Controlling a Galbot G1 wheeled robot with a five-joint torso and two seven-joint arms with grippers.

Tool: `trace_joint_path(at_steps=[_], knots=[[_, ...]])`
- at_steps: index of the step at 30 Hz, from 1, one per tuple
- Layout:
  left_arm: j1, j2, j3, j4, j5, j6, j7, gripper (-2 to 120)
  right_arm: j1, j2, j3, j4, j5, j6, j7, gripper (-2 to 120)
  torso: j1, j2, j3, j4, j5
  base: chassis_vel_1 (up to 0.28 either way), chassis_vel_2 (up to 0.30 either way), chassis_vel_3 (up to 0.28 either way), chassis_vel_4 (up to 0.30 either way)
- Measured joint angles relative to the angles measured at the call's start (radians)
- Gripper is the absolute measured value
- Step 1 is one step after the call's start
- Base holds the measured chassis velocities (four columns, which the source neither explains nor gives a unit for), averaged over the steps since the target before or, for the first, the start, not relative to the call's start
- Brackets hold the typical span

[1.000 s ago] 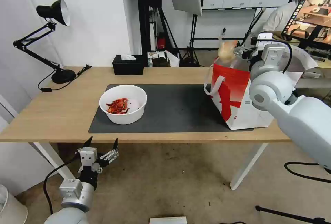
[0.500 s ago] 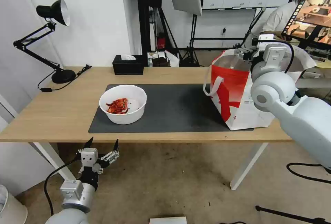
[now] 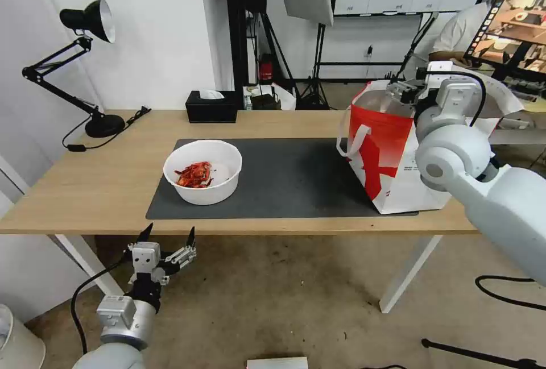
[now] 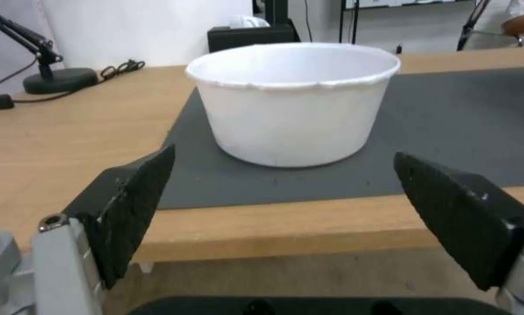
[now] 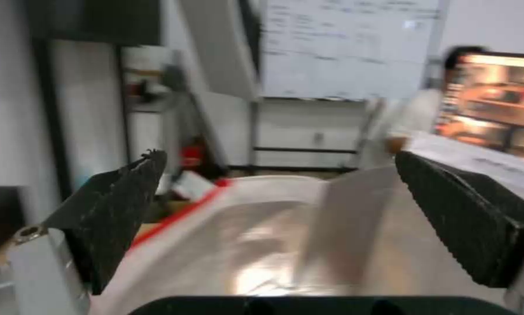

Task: Pick up the trash from the table and place it into the takeout bag.

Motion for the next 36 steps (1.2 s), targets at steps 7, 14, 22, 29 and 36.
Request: trace_joint_path(at_steps=[7,14,22,29,36], knots=[[0.024,-0.024,-0.023,-0.037,0.001,0.001,-0.001,100,-0.240,-0.047,0.105,0.109,-0.037,0.238,-0.349,100,0.000,0.000,0.000,-0.0008,0.0000,0.000,0.000,0.000,0.000],[0.088,-0.081,-0.073,-0.075,0.031,-0.011,-0.001,100,-0.634,-0.003,0.257,0.182,-0.228,0.473,-0.592,100,0.000,0.000,0.000,-0.0002,-0.0002,0.000,0.000,0.000,0.000],[0.110,-0.100,-0.053,-0.046,0.072,-0.029,0.002,100,-1.114,0.145,0.443,0.149,-0.515,0.659,-0.661,100,0.000,0.000,0.000,-0.0005,0.0000,0.000,0.000,0.000,0.000],[0.106,-0.099,-0.042,-0.015,0.086,-0.029,0.005,100,-1.223,0.229,0.455,0.089,-0.599,0.736,-0.682,100,0.000,0.000,0.000,-0.0004,0.0000,0.000,0.000,0.000,0.000],[0.106,-0.093,-0.028,-0.004,0.088,-0.027,0.012,100,-1.223,0.237,0.457,0.060,-0.600,0.719,-0.673,100,0.000,0.000,0.000,-0.0002,0.0000,0.000,0.000,0.000,0.000]])
